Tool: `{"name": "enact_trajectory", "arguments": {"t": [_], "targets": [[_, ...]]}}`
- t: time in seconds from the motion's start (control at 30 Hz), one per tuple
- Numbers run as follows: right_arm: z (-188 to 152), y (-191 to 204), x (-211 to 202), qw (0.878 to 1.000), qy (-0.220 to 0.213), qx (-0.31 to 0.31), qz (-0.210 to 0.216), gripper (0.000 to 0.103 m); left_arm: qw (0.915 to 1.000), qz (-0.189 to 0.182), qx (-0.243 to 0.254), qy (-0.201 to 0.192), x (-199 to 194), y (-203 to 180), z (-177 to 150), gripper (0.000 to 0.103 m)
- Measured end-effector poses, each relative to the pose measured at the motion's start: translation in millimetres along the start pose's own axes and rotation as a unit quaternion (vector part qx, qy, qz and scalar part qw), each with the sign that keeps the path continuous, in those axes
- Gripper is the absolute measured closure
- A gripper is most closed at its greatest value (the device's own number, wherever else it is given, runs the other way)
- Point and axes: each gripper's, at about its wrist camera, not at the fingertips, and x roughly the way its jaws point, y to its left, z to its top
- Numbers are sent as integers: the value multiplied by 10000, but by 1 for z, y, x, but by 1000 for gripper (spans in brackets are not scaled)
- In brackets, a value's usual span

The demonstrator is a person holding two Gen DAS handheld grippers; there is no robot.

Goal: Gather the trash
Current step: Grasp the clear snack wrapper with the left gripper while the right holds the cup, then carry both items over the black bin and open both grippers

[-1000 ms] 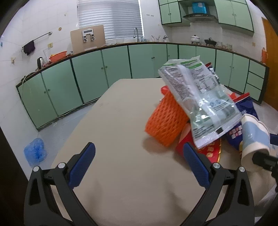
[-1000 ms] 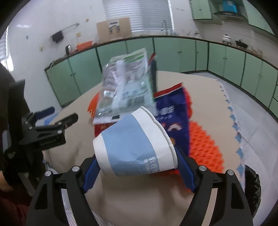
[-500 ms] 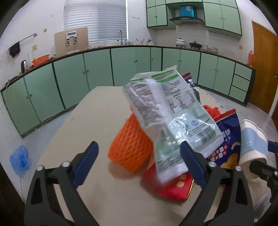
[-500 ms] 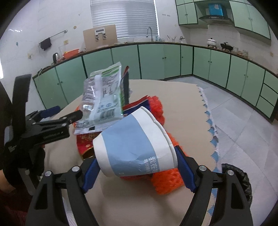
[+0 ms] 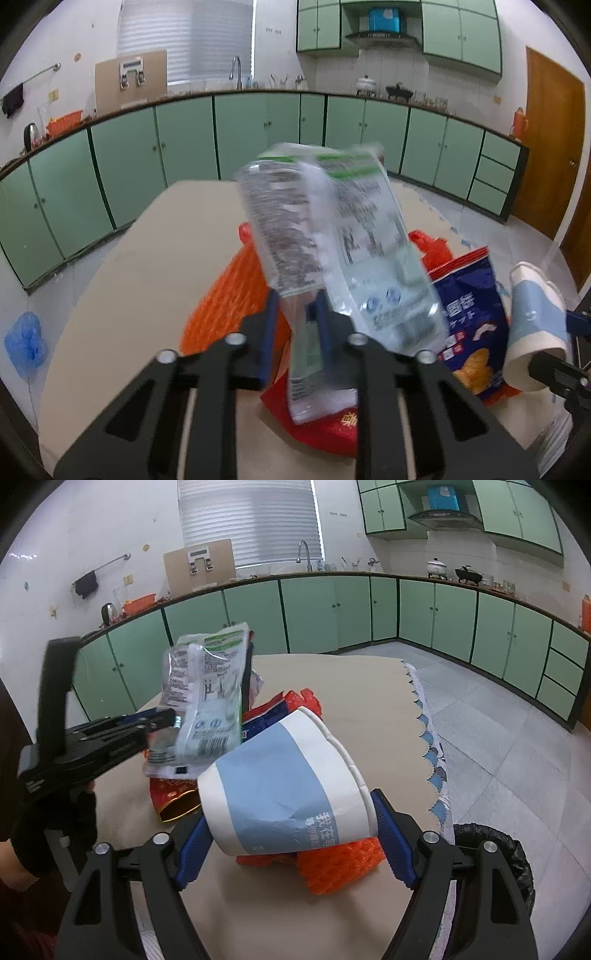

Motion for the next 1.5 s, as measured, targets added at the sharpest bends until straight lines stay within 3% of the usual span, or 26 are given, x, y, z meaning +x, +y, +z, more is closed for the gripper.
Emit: {"name": "enact_trajectory", "arguments": {"t": [0.27, 0.6, 0.83, 1.03, 1.3, 1.5], "targets": [[4, -8, -13, 9996, -206, 167, -107, 25, 9989, -126, -24, -440, -38, -13, 9, 97], [13, -41, -55, 9946, -654, 478, -654, 25, 9937, -762, 233, -793, -71, -58, 23, 98], [0, -94, -88, 9837, -787, 1008, -1267, 25, 9857, -1441, 640, -596, -61, -123, 18, 98], [-26, -148, -107, 9701, -636, 1455, -1833, 25, 9745, -1957, 1032, -368, -40, -192, 13, 98], [-62, -204, -113, 9547, -401, 1961, -2201, 25, 9613, -2294, 1523, 44, 2, -274, -3, 98], [-88, -232, -108, 9460, -165, 2220, -2355, 25, 9552, -2377, 1721, 386, 31, -305, -10, 97]]}}
